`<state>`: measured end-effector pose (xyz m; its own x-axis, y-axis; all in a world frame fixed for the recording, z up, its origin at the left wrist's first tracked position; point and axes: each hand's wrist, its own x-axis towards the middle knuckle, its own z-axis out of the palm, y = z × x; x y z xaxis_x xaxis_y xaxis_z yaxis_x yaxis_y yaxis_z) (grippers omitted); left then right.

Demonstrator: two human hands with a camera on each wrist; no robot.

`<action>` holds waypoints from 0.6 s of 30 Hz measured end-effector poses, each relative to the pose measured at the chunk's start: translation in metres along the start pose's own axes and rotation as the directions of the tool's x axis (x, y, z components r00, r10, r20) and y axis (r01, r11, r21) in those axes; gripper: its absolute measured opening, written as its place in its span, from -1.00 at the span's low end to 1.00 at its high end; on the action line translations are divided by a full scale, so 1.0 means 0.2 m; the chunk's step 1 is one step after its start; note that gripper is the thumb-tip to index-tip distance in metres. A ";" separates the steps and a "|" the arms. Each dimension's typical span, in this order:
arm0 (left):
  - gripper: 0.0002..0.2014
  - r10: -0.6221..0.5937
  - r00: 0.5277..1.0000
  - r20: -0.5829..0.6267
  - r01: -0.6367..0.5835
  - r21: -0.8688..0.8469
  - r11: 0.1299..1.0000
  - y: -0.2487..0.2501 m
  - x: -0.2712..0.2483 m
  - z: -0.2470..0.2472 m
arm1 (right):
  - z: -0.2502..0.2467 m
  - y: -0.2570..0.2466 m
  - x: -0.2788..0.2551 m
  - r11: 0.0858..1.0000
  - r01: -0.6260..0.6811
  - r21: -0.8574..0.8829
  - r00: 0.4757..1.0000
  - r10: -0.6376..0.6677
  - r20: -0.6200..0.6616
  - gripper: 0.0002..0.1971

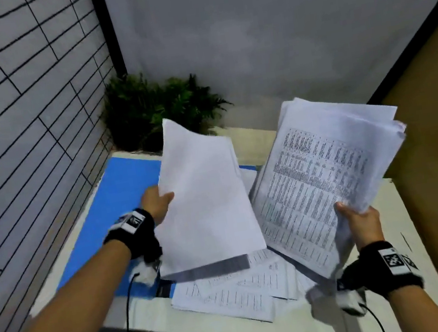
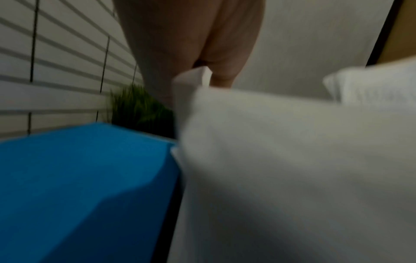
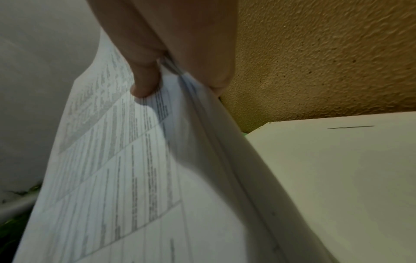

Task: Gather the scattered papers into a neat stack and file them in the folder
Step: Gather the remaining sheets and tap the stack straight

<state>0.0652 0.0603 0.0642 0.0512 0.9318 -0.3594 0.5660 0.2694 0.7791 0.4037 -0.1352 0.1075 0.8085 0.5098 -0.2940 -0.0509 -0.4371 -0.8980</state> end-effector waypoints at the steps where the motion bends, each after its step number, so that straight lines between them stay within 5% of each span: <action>1: -0.54 -0.040 0.999 0.018 0.039 0.073 0.997 -0.07 -0.01 0.07 | -0.01 0.01 0.00 1.000 -0.005 -0.009 1.000 0.005 -0.003 -0.59; 4: -0.53 -0.109 0.994 -0.011 0.109 0.183 0.977 -0.18 -0.06 0.22 | -0.04 0.02 -0.02 0.999 -0.015 -0.036 1.000 0.015 -0.009 -0.59; 12: -0.66 -0.184 0.982 -0.029 0.177 -0.167 0.970 -0.13 -0.04 0.30 | -0.10 0.03 -0.02 0.998 -0.027 -0.054 0.999 0.026 -0.034 -0.65; 16: -0.50 -0.216 0.971 -0.108 0.184 -0.247 0.951 -0.14 -0.04 0.33 | -0.10 0.05 0.00 0.995 -0.046 -0.084 0.999 0.045 -0.022 -0.64; 18: -0.68 -0.221 0.970 -0.102 0.185 -0.285 0.941 -0.14 -0.06 0.36 | -0.10 0.05 0.01 0.995 -0.048 -0.093 0.999 0.046 -0.022 -0.64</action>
<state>0.1075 0.0243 0.0102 -0.1597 0.8688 -0.4687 0.3076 0.4949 0.8127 0.4162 -0.1540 0.1047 0.8182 0.4723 -0.3278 -0.0351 -0.5281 -0.8485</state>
